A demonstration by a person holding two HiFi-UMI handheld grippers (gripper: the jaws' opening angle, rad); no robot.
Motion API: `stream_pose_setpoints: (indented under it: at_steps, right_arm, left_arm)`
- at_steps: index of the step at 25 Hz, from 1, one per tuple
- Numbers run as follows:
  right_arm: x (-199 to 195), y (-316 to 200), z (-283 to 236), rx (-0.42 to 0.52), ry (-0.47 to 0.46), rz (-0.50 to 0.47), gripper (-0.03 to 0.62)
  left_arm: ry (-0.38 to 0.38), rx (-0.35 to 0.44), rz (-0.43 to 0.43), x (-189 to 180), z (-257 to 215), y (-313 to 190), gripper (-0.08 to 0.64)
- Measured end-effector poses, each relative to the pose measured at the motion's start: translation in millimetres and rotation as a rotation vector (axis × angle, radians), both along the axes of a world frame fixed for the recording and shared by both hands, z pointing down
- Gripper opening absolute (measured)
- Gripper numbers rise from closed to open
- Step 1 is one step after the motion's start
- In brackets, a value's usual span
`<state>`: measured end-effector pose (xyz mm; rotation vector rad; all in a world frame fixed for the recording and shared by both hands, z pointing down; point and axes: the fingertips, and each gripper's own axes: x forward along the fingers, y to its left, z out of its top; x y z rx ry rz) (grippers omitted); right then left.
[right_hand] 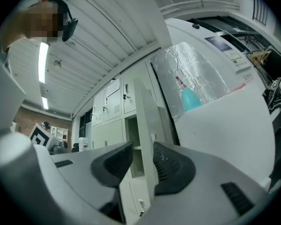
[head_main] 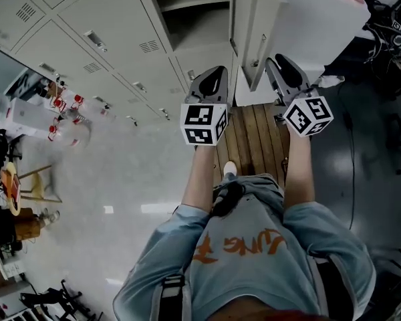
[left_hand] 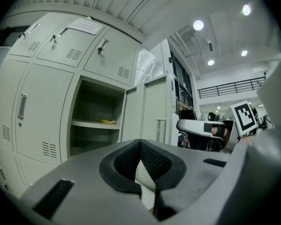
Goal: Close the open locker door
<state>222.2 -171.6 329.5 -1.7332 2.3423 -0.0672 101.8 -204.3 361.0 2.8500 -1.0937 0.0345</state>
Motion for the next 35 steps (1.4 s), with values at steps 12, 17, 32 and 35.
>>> stream_pose_setpoints:
  at_steps: [12, 17, 32, 35]
  right_arm:
    - [0, -43, 20, 0.009, -0.055, -0.217, 0.158]
    - [-18, -47, 15, 0.027, -0.046, -0.335, 0.179]
    - [-129, -104, 21, 0.041, 0.094, -0.51, 0.178]
    - [-145, -116, 22, 0.05, 0.097, -0.526, 0.158]
  left_arm:
    - [-0.048, -0.074, -0.053, -5, 38, -77, 0.018]
    - [-0.057, -0.083, -0.074, -10, 41, -84, 0.018]
    - [-0.054, -0.112, -0.229, -77, 55, -133, 0.018]
    - [-0.055, -0.122, -0.286, -97, 61, -139, 0.018]
